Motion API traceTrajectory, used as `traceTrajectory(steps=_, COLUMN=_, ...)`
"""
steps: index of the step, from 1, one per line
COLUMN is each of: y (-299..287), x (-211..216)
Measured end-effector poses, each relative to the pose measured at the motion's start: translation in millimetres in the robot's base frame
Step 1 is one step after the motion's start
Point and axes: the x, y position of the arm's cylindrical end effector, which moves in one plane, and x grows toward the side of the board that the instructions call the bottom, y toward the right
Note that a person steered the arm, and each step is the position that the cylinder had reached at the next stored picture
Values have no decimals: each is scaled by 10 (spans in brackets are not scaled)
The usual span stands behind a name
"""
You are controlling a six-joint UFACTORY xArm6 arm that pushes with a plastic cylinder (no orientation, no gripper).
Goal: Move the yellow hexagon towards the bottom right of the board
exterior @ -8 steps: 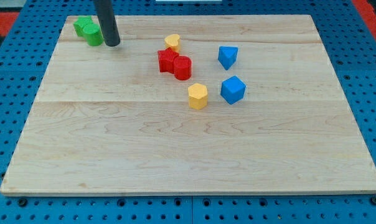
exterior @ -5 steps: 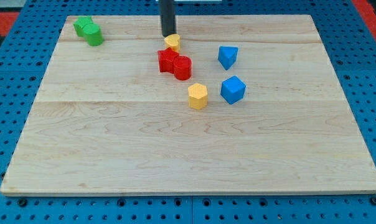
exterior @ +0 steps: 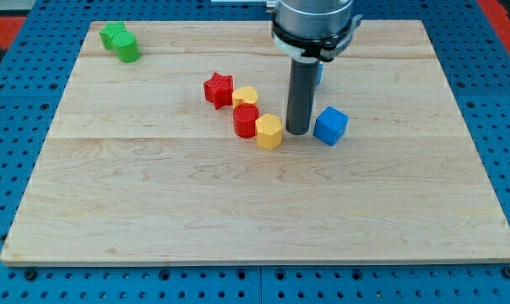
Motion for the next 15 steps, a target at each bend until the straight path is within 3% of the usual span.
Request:
traceTrajectory(steps=1, y=40, x=-124)
traceTrajectory(steps=3, y=-551, x=-47)
traceTrajectory(steps=5, y=-386, x=556)
traceTrajectory(steps=6, y=-775, x=339)
traceTrajectory(steps=8, y=-1686, x=457)
traceTrajectory(steps=9, y=-1346, x=961)
traceTrajectory(steps=10, y=-843, x=945)
traceTrajectory(steps=11, y=-1206, x=803)
traceTrajectory(steps=14, y=797, x=789)
traceTrajectory(steps=15, y=1059, x=865)
